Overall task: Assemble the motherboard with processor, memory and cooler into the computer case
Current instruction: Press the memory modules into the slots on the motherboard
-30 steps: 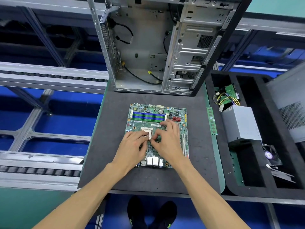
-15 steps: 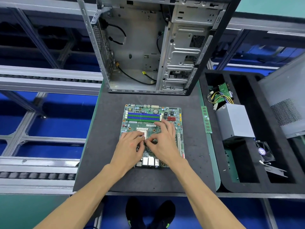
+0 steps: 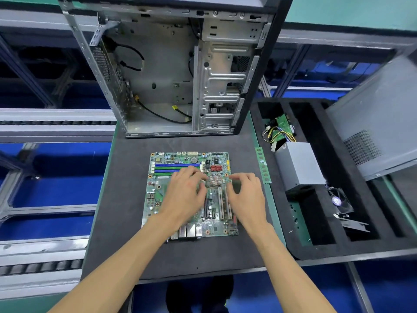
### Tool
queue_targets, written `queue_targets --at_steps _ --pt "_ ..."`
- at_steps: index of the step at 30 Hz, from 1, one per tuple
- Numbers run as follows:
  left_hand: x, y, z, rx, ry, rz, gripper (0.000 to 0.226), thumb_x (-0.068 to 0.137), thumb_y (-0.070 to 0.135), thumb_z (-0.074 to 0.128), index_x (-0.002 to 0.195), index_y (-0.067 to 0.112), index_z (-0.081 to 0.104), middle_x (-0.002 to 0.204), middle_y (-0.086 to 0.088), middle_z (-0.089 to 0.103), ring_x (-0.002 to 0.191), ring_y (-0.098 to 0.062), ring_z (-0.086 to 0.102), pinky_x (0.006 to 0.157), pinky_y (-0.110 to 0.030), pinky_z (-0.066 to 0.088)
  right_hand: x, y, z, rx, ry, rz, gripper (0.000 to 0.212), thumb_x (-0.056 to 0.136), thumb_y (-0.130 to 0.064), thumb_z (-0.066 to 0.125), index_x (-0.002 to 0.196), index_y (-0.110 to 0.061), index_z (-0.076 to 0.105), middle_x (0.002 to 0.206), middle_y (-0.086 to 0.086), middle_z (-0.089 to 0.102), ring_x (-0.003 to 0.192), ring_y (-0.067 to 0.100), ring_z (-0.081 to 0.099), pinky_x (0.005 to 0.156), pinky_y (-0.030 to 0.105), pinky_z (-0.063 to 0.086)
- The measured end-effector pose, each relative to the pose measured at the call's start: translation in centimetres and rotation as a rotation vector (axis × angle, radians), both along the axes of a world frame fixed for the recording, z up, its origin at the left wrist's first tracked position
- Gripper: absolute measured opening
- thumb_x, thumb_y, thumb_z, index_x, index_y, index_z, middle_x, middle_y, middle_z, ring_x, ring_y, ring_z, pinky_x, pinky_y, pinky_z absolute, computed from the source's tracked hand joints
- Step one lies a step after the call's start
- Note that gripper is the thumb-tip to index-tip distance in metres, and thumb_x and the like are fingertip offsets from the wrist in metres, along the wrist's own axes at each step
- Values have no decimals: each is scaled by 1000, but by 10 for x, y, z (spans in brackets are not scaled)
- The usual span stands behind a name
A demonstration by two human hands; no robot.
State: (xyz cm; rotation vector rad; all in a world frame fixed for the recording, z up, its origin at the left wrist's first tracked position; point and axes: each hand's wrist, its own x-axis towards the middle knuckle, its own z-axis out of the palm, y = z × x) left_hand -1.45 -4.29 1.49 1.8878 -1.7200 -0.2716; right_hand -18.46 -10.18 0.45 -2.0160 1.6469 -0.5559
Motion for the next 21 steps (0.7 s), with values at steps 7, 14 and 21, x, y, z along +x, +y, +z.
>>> queue_targets --at_steps 7,14,21 --pt "-49 -55 6 59 72 -43 18 94 16 56 107 16 69 106 3 63 108 -17 54 98 -31 33 -51 -58 5 105 138 -149 40 98 -11 53 138 -3 54 131 17 52 122 32 47 92 35 41" --pt "-74 -97 5 158 60 -31 19 93 17 55 107 19 69 105 4 65 107 -17 55 101 -33 36 -50 -95 6 300 331 -135 35 93 -8 54 126 3 48 133 26 43 119 40 47 93 36 43" --pt "-82 -111 -1 219 77 6 17 93 18 54 102 21 68 96 10 60 101 -13 54 100 -37 38 -64 -122 2 420 200 -89 39 92 -10 60 126 -2 42 128 21 56 113 39 57 85 36 43"
